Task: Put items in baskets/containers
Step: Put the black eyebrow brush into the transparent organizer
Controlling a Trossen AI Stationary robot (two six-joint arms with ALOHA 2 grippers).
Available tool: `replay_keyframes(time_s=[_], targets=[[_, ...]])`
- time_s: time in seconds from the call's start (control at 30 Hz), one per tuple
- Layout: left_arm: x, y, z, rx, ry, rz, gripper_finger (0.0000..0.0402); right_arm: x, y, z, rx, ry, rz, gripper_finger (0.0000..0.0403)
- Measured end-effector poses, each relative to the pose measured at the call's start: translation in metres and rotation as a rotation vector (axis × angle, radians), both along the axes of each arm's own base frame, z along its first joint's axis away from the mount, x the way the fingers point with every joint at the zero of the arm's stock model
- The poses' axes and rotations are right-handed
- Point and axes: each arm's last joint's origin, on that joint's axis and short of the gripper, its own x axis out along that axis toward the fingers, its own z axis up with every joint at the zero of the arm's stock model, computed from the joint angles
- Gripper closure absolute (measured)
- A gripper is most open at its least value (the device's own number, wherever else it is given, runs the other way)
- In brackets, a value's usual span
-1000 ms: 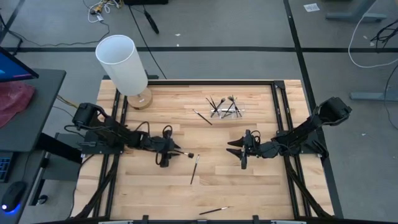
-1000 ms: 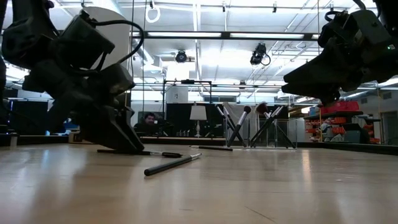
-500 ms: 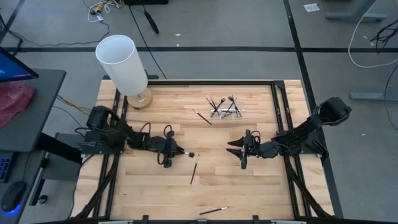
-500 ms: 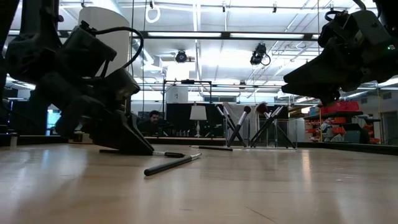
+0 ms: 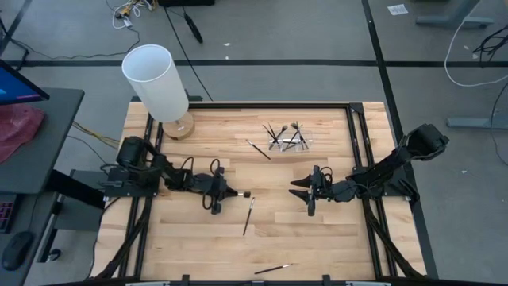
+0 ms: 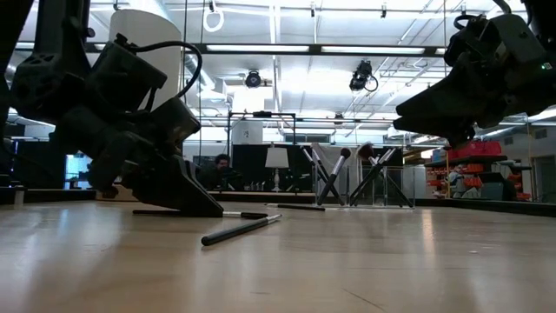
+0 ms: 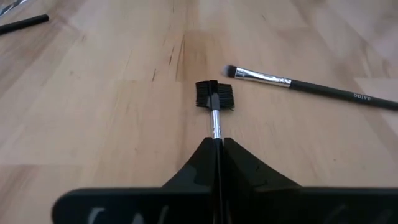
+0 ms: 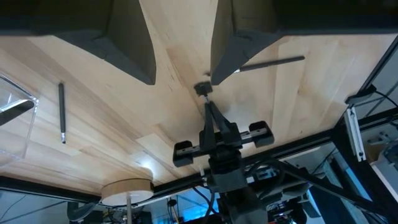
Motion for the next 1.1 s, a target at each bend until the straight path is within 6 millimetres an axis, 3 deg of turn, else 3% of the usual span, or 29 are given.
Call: replay_keyframes(time_s=[0.53,0.9,1.1], targets=[[0.007,-0.003,0.01,-0.06,-0.135,-0.002,0.0389,0.001,0.0,0.003,0.003,-0.031,0.004,0.0246],[0.026,-0.005,0.022,-0.059,-0.226,0.018,0.0389,0.001,0.001,0.003,0.012,-0.03,0.022,0.0246],[0.037,-0.007,0.04,-0.079,-0.389,0.02,0.0389,0.003,0.004,0.004,-0.014,-0.018,0.114,0.0246]])
